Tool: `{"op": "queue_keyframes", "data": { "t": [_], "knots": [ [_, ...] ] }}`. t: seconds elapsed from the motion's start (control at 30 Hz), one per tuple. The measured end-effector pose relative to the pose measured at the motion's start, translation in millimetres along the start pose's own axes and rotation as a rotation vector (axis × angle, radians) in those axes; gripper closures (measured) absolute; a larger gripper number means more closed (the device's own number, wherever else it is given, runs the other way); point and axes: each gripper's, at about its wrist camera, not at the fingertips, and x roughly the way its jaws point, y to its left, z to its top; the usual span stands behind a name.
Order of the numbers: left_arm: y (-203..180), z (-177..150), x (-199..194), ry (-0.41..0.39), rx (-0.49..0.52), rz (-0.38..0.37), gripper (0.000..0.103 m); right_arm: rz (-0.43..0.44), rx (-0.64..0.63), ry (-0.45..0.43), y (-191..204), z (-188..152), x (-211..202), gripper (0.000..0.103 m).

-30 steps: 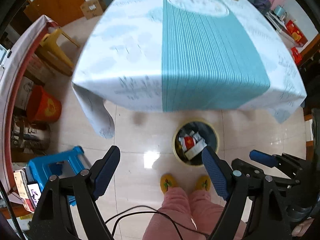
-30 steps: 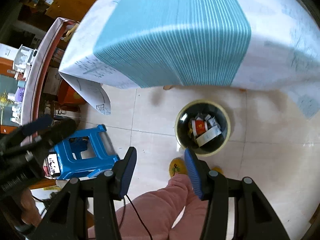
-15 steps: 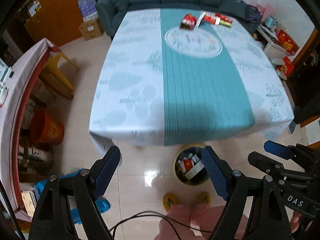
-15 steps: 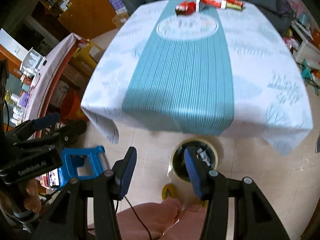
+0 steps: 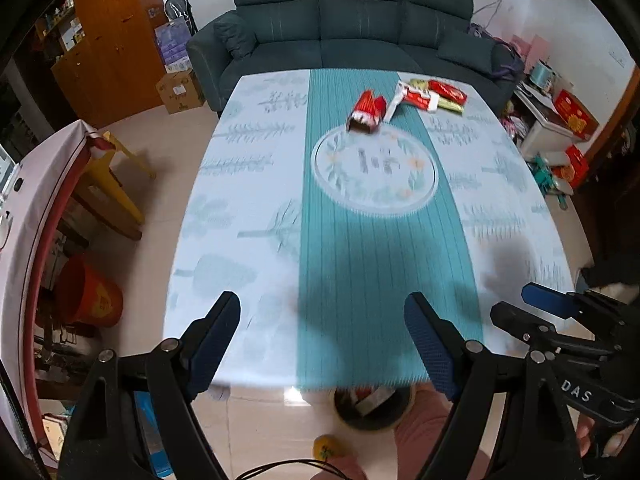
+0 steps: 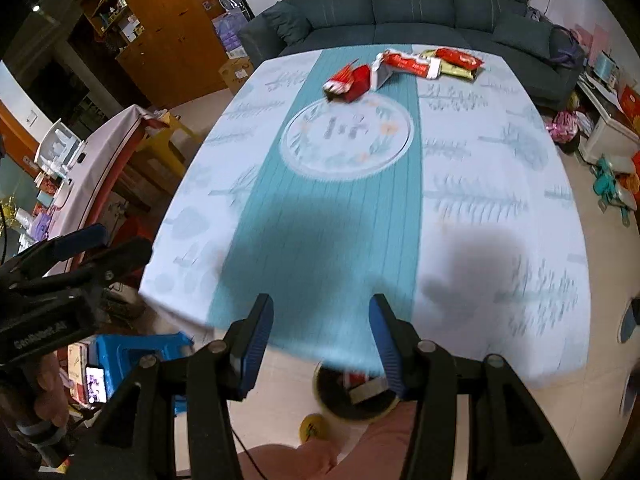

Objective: Collect trash
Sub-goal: 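Raise both tools back toward the table, then grasp the red-white wrapper with the right tool while the left tool grasps the red tube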

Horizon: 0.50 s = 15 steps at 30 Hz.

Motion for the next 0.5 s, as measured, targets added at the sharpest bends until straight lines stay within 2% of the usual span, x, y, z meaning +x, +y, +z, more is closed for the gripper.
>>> {"op": "queue_keyframes", "data": {
  "t": [0.13,0.27,0.43,0.5],
  "knots": [
    [-23.6,52.5,32.5,-0.005,-0.028,0.033,0.020,0.027,-0.012,-0.001,-34.3,47.3,19.0,0.053],
    [-45.8,105.3,71.8,0.036,-0.074,0.034,0.020,0.019,-0.050,0.035,-73.9,106.4,40.4,0.053],
    [-64.1,166.2,130.2,0.077,-0.110,0.037,0.020,0.053,-0.075,0.050,-121.6,177.6,60.3,0.053],
    [-65.6,185.9,154.0,0.091,-0.134,0.063,0.020,0.068,-0.077,0.055,-138.5,206.8,72.8,0.053]
  ]
}}
